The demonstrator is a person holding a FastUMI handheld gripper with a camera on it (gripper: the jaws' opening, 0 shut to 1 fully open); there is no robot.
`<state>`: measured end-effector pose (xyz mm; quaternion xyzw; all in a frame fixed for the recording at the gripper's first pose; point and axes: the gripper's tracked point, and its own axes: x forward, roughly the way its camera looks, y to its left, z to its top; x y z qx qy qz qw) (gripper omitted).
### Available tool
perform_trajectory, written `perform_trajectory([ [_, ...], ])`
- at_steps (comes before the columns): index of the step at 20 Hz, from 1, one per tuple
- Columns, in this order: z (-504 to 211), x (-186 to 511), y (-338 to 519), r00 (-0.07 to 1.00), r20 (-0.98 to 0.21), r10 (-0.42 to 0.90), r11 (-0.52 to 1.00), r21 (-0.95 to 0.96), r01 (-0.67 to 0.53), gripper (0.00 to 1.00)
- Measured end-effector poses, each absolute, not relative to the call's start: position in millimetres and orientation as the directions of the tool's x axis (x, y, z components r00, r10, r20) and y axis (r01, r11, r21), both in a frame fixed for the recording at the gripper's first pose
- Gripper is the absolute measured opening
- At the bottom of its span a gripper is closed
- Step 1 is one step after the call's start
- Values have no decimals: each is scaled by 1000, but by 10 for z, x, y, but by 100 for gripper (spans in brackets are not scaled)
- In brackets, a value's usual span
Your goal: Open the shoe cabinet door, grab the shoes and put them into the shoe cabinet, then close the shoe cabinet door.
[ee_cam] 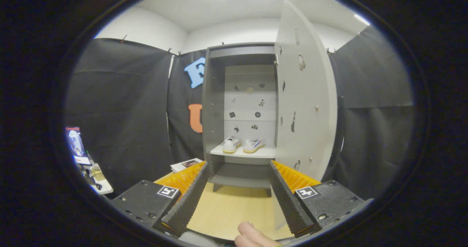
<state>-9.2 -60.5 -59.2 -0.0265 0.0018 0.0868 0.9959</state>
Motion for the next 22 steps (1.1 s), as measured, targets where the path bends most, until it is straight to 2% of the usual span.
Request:
perform_trajectory([
  [4, -453, -250, -1014, 992, 28, 124, 991, -55, -122, 100],
  [15, -224, -227, -2598, 988, 46, -148, 985, -77, 151, 100],
  [22, -125, 375, -2957, 975, 27, -222, 969, -105, 224, 100],
])
